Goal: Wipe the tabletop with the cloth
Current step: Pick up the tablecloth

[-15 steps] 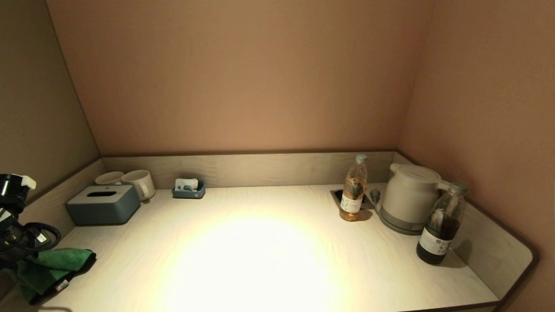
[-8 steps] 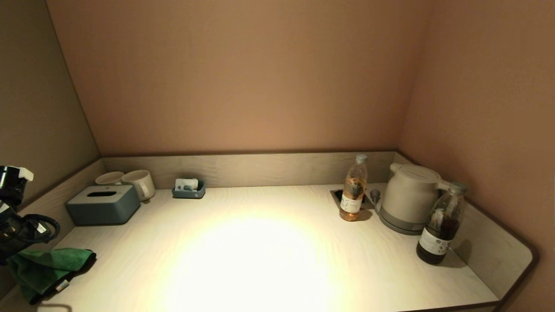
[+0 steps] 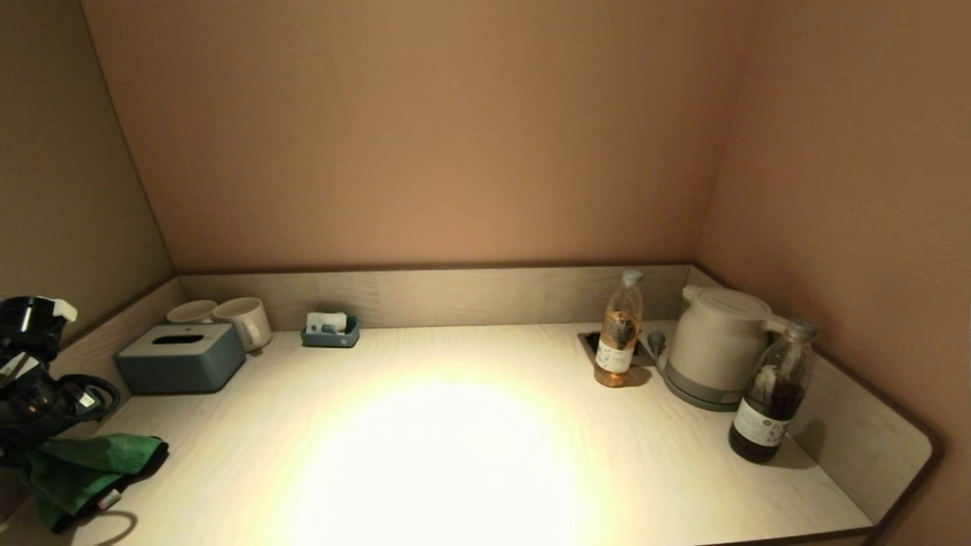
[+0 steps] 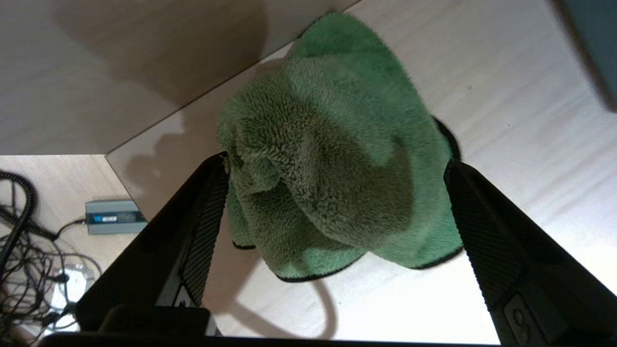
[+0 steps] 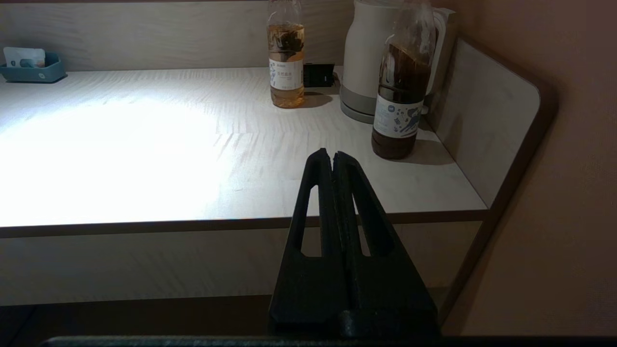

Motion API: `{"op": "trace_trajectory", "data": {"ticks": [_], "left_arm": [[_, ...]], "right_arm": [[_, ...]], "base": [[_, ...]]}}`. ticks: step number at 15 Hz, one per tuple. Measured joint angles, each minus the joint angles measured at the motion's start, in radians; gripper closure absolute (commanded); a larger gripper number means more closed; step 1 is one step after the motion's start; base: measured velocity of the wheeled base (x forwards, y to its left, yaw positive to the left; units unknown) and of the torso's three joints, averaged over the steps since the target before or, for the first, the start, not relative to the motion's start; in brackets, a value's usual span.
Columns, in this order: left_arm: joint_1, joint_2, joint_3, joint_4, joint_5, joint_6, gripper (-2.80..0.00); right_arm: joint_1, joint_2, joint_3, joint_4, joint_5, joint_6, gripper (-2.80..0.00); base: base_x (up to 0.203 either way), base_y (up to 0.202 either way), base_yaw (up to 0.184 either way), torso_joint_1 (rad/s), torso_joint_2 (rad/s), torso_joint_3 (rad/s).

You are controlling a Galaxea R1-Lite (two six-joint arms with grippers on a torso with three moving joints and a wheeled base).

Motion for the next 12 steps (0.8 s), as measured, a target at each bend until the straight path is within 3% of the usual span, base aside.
{"op": "trace_trajectory", "data": {"ticks": [12], "left_arm": [[0.027, 0.121, -0.033, 0.000, 0.000, -0.027, -2.80]], "right_arm": [[0.000, 0.000, 0.000, 0.000, -0.001, 0.000, 0.00]], "base": [[0.000, 0.000, 0.000, 0.000, 0.00, 0.000]]}}
